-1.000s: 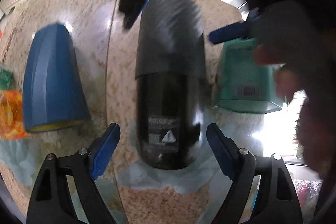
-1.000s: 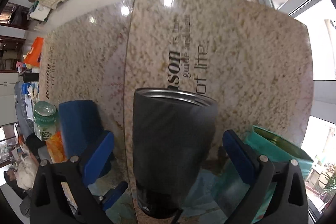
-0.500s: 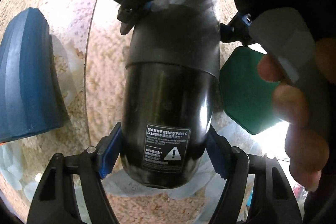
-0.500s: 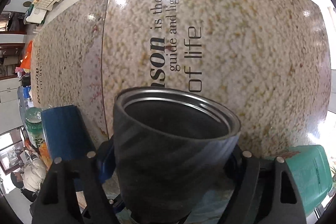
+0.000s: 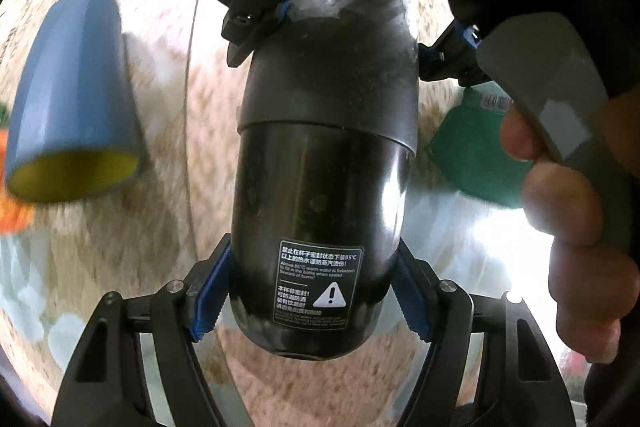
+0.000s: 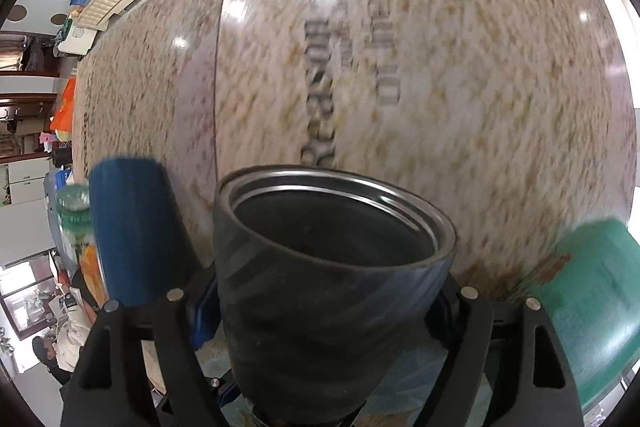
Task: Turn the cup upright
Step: 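Lift the black tumbler with the left tool and rotate it open end up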
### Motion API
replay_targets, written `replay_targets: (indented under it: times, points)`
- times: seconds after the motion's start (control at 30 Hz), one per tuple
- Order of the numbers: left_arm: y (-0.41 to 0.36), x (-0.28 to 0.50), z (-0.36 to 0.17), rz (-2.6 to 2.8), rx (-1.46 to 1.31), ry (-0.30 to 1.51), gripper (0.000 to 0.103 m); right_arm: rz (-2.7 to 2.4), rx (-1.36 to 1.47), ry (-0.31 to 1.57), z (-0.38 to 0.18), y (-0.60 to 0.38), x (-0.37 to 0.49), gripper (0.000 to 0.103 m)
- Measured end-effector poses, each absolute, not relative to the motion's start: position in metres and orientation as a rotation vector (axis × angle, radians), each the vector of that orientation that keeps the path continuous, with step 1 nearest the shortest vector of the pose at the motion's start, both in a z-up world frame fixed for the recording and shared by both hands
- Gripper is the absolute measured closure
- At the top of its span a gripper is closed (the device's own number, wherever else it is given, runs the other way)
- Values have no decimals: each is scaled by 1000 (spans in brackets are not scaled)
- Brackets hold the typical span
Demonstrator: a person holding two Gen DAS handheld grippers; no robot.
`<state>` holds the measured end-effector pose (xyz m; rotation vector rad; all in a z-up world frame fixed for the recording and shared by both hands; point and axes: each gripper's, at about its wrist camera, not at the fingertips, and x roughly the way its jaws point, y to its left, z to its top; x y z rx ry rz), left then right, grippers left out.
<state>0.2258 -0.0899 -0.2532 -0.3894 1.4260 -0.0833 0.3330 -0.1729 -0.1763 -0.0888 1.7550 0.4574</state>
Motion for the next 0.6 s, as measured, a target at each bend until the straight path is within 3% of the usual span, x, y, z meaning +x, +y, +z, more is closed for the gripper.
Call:
replay_targets:
  times: [0.6]
  points:
    - [-99, 26, -257, -175, -336, 1474, 27, 399, -50, 1784, -150, -232, 141, 24]
